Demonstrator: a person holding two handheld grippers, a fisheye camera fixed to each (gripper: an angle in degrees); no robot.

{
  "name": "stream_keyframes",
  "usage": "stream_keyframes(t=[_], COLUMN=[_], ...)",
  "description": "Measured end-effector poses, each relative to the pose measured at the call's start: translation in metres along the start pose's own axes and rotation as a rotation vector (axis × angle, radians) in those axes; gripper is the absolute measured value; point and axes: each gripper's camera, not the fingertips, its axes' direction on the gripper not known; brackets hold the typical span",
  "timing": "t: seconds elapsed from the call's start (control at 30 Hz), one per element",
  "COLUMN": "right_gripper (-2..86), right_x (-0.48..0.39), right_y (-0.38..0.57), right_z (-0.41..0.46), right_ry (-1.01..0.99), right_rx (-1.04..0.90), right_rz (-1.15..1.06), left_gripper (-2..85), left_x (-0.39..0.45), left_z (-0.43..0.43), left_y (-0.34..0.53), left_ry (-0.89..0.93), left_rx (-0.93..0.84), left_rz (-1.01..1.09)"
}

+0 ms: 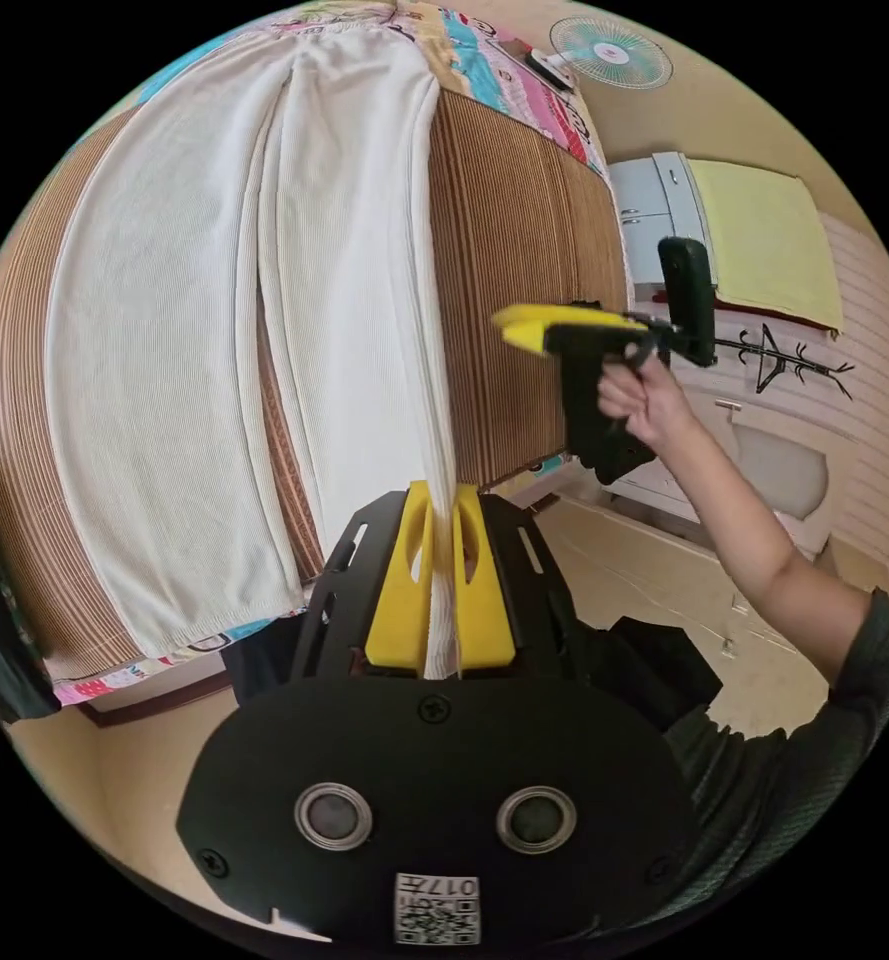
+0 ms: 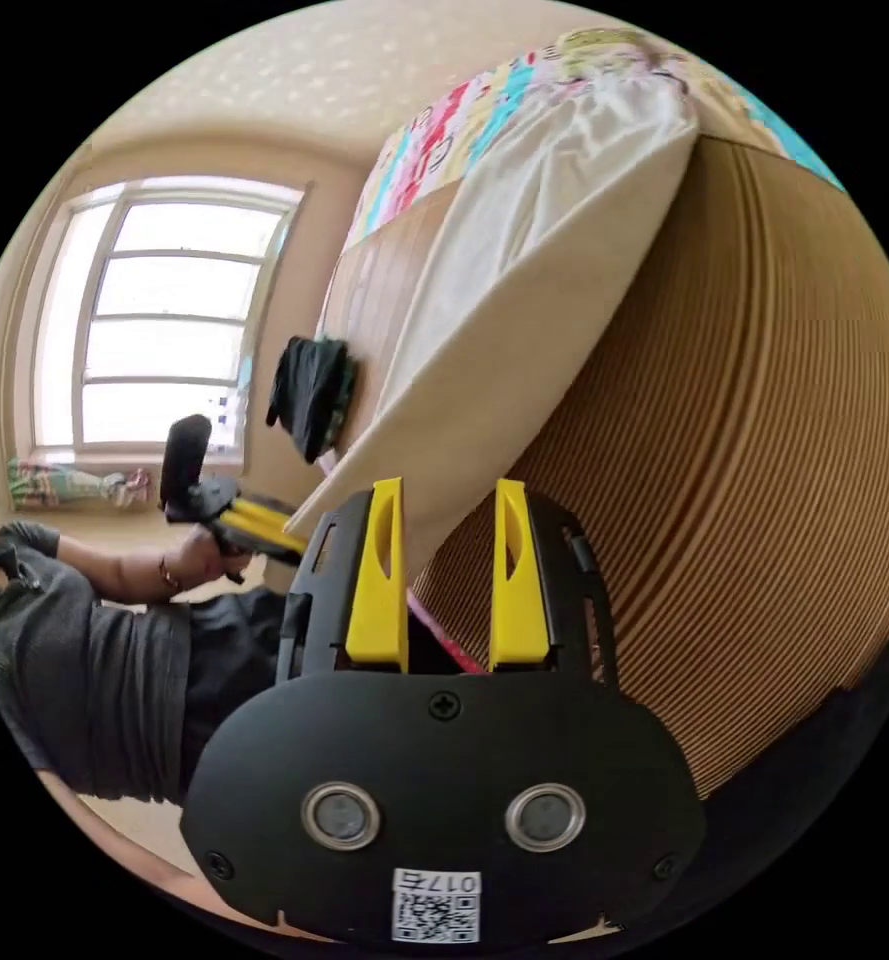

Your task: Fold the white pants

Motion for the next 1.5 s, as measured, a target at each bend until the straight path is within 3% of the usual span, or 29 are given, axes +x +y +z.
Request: stream_keyframes(t=[0.17,0.27,0.37,0.6,0.7,0.77,0.87,0.93,1.03,1.13,1.2,1.5], right_gripper=[16.7,17.7,17.9,14.5,7.8,5.0,4.1,4.3,5.8,9.1,9.8,11.1], right_x=[0.113,0.153,0.165,0.129,0.097,0.038,-0.063,-0.125,-0.19,-0.188,-0.181,-0.104], right_y=[-0.09,-0.132,-0.178,-0.294,-0.327,-0.348,-0.382,-0.399,-0.427,-0.445,-0.422,-0.133], right_z=[-0.039,-0.042,-0.045,-0.049,-0.032,-0.014,0.027,0.058,0.098,0.121,0.127,0.187], right_ry=[-0.246,-0.32,-0.33,0.111,0.291,0.549,0.783,0.795,0.617,0.41,0.408,0.409], right_rx=[0.478,0.671,0.771,0.564,0.435,0.443,0.468,0.481,0.456,0.347,0.385,0.067], right_rz=[0.35,0.528,0.56,0.47,0.333,0.274,0.093,-0.068,-0.209,-0.087,-0.052,0.042], left_gripper=[1.5,1.5,1.4,1.3,1.0,0.8,0.7,0.8,1.5,3.3,3.9,4.1], left_x=[-0.008,-0.019,-0.034,-0.061,-0.089,-0.118,-0.158,-0.18,-0.212,-0.257,-0.28,-0.274], left_z=[-0.002,-0.005,-0.016,-0.042,-0.038,-0.037,-0.05,-0.069,-0.086,-0.087,-0.089,-0.098], left_y=[0.01,0.011,0.011,0.03,0.047,0.066,0.106,0.132,0.158,0.166,0.166,0.13], left_ry=[0.057,0.119,0.216,0.359,0.517,0.64,0.785,0.751,0.646,0.48,0.379,0.191], left_rx=[0.025,0.024,0.043,0.114,0.18,0.258,0.423,0.479,0.505,0.427,0.387,0.2], left_rz=[-0.019,-0.055,-0.103,-0.128,-0.171,-0.252,-0.32,-0.326,-0.37,-0.48,-0.531,-0.314])
